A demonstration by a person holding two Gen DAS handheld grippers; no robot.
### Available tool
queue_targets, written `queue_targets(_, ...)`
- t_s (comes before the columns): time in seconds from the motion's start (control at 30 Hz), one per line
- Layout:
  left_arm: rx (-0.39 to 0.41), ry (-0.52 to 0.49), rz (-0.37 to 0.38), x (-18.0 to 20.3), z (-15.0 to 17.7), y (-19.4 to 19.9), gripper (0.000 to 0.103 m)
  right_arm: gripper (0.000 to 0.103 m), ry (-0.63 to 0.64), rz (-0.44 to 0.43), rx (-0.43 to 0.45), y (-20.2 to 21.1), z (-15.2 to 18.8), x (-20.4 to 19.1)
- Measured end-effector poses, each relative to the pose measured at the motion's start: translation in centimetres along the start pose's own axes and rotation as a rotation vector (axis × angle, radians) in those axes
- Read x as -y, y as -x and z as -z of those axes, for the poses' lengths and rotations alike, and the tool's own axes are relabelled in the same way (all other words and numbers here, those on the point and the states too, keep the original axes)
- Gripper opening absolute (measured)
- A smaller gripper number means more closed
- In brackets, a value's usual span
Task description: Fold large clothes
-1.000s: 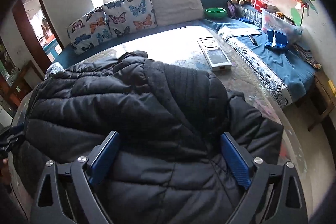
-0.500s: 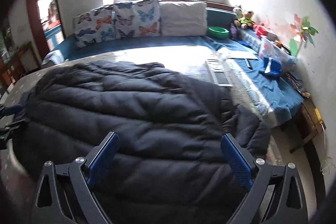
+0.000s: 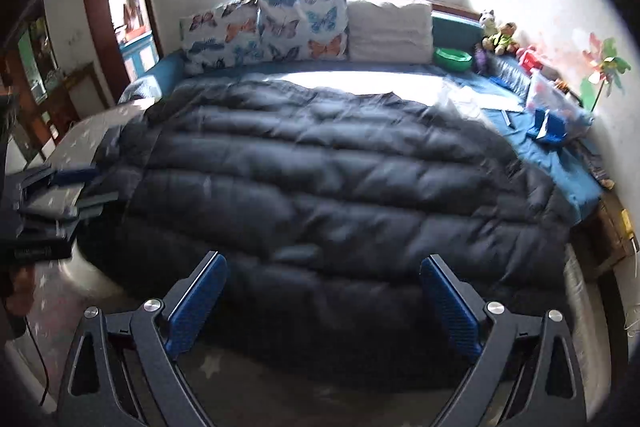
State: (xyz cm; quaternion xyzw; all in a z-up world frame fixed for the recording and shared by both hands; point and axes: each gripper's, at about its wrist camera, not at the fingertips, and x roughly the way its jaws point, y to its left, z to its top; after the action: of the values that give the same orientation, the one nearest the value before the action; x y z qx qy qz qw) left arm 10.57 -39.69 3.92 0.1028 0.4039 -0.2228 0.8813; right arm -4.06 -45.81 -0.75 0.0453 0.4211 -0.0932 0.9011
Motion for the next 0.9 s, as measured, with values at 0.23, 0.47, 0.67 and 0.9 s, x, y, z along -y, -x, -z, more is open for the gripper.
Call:
queue_targets(0.23, 0.005, -0.024, -0.014, 0.1, 1.1, 0.4, 0.084, 0.103, 0.03, 0.081, 0.011, -0.4, 1.3, -1.1)
queue_targets(0.47, 0.032, -0.022, -0.019, 0.1, 1.6, 0.2, 0.086, 0.103, -0.039, 0.1, 0.031, -0.7, 2.4, -1.7)
queue_targets(0.67, 0.042, -0.021, -0.012, 0.0, 2.1, 0.3, 0.087, 0.103, -0.055, 0.108, 0.026, -0.4, 2.7, -1.8)
queue_targets(0.9, 0.015, -0.05, -0.012, 0.3, 2.9, 0.5, 0.103, 0.103, -0.054, 0.172, -0.002, -0.1, 3.0, -2.8)
